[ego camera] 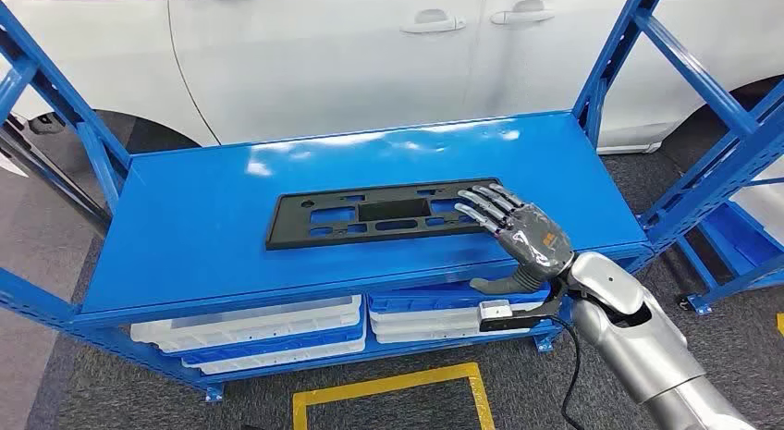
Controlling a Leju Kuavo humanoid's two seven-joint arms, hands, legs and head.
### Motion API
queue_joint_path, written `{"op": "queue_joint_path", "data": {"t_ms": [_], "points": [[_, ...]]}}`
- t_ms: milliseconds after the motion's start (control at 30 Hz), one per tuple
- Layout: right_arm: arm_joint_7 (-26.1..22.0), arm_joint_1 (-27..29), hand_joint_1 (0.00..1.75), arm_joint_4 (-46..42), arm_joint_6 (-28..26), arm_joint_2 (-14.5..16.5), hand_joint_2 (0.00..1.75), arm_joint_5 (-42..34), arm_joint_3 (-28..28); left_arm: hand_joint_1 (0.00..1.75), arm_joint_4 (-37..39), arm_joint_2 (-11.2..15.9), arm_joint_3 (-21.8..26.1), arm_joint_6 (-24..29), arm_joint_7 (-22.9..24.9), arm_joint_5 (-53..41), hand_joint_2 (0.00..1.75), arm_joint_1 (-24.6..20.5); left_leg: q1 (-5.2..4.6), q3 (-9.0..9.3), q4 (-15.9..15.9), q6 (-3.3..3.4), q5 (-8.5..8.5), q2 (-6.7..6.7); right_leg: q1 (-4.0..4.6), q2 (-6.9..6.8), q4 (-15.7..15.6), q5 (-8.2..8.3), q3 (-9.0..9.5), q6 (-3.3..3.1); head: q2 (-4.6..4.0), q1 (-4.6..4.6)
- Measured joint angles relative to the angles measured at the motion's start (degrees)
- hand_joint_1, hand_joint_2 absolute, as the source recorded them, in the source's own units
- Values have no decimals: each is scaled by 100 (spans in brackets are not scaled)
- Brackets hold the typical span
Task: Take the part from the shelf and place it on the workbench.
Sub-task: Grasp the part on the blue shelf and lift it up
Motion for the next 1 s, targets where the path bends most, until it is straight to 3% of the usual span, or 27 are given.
{"op": "queue_joint_path", "data": {"t_ms": [100,200,267,333,367,400,433,500,567,667,733,867,900,933,1000], "points": [[19,-127,0,46,4,-16,175,61,162,0,0,3,-21,-8,0,-3,0,-9,-28,11,-61,76,-39,-7,10,3,6,4,-32,74,0,-1],[84,-258,0,38,-43,-133,175,102,373,0,0,4,-42,-14,-2,1,0,-1,-27,28,-91,190,46,-18,-16,-5,104,-81,-68,179,0,0],[150,-364,0,-23,-79,-280,175,127,497,0,0,3,-48,-14,-6,12,0,0,-22,39,-113,244,64,-14,-35,-8,596,-373,-289,224,0,0],[262,-437,0,-121,-109,-426,175,214,634,0,0,4,-49,-13,-7,19,0,8,-36,38,-110,269,58,-10,-35,-8,1378,-705,-669,250,0,0],[343,-448,0,-180,-138,-485,175,302,709,0,0,4,-50,-13,-4,20,0,15,-44,40,-108,276,54,-10,-36,-9,1624,-759,-795,254,0,0],[439,-453,0,-244,-178,-534,175,417,787,0,0,4,-51,-12,-1,20,0,20,-52,43,-104,280,48,-10,-35,-9,1662,-704,-823,249,0,0],[539,-461,0,-306,-230,-566,175,542,860,0,0,4,-53,-12,1,20,0,24,-59,48,-99,282,42,-11,-33,-9,1477,-558,-741,234,0,0],[751,-490,0,-420,-353,-611,175,813,1002,0,1,-2,-62,-13,3,19,0,23,-73,57,-80,269,20,-14,-13,-12,681,-186,-350,173,0,0],[916,-507,0,-485,-450,-628,175,1016,1131,0,1,-12,-70,-14,3,17,0,20,-92,52,-62,232,1,-18,26,-22,128,-20,-83,117,0,0],[1071,-494,0,-507,-538,-624,175,1226,1330,0,0,-21,-74,-15,1,9,0,11,-103,59,-80,151,-2,-16,42,-23,38,-14,-55,62,0,-1],[1123,-496,0,-503,-575,-600,175,1296,1437,0,0,-23,-77,-14,0,3,0,-4,-104,12,55,96,-123,-9,10,-32,-10,8,-28,4,0,-1],[1152,-530,0,-387,-571,-450,175,1348,1665,0,1,-26,-78,-13,-1,1,0,-13,-54,-604,1395,3,-752,-3,4,-46,-34,16,-11,-58,0,-2],[1169,-551,0,-320,-562,-388,175,1350,1738,0,1,-26,-78,-14,-1,-4,0,-10,-45,-680,1542,-12,-753,-2,6,-44,-30,15,-12,-59,0,-2],[1193,-580,0,-247,-550,-321,175,1349,1809,0,1,-27,-79,-16,0,-10,0,-10,-37,-647,1463,-21,-646,-2,5,-41,-24,13,-11,-57,0,-2],[1263,-652,0,-122,-519,-192,175,1345,1937,0,0,-28,-82,-25,0,-21,0,-24,-19,-306,739,-18,-255,1,3,-35,-3,1,-6,-38,0,-2]]}}
